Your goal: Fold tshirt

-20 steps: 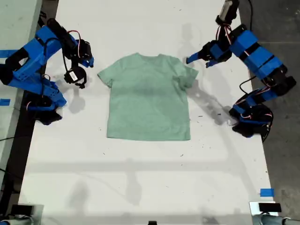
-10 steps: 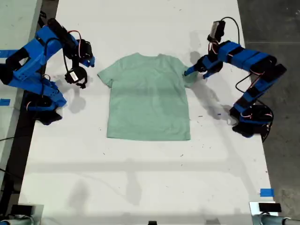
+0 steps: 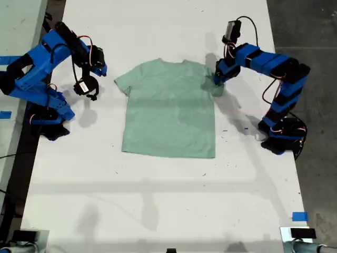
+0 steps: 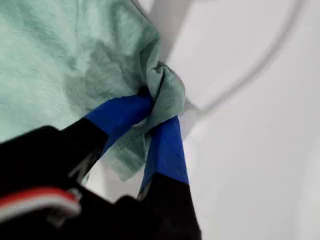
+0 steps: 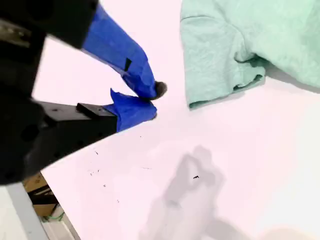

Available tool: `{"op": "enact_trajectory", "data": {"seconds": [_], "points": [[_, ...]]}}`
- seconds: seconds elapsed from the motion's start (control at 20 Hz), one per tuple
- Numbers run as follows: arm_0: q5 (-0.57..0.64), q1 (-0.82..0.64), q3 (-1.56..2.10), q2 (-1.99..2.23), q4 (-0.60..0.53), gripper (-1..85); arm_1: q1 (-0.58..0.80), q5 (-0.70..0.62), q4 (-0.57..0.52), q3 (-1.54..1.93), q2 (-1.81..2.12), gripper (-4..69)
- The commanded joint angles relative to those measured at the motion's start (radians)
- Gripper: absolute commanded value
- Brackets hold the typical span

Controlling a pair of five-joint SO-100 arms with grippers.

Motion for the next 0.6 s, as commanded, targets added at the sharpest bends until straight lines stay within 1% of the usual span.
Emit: {"op": "enact_trajectory", "data": {"seconds": [0.0,0.15,0.3,0.35,0.4,0.45,0.55], "points": [[-0.005,0.028,-0.002,0.000,-0.011,0.4,-0.005,-0.020,0.028,0.006,-0.002,-1.4],[-0.009,0.034,0.009,0.002,-0.012,0.3,-0.035,-0.009,0.100,0.002,0.061,-1.4],[-0.014,0.040,0.020,0.003,-0.018,0.3,-0.072,0.032,0.233,-0.014,0.250,-1.4],[-0.015,0.041,0.021,0.003,-0.023,0.3,-0.083,0.041,0.247,-0.017,0.308,-1.4],[-0.017,0.043,0.023,0.003,-0.028,0.2,-0.103,0.052,0.287,-0.055,0.318,-1.4],[-0.017,0.044,0.025,0.003,-0.034,0.2,-0.132,0.064,0.308,-0.097,0.311,-1.4],[-0.017,0.046,0.025,0.003,-0.038,0.2,-0.209,0.124,0.305,-0.164,0.307,-1.4]]}}
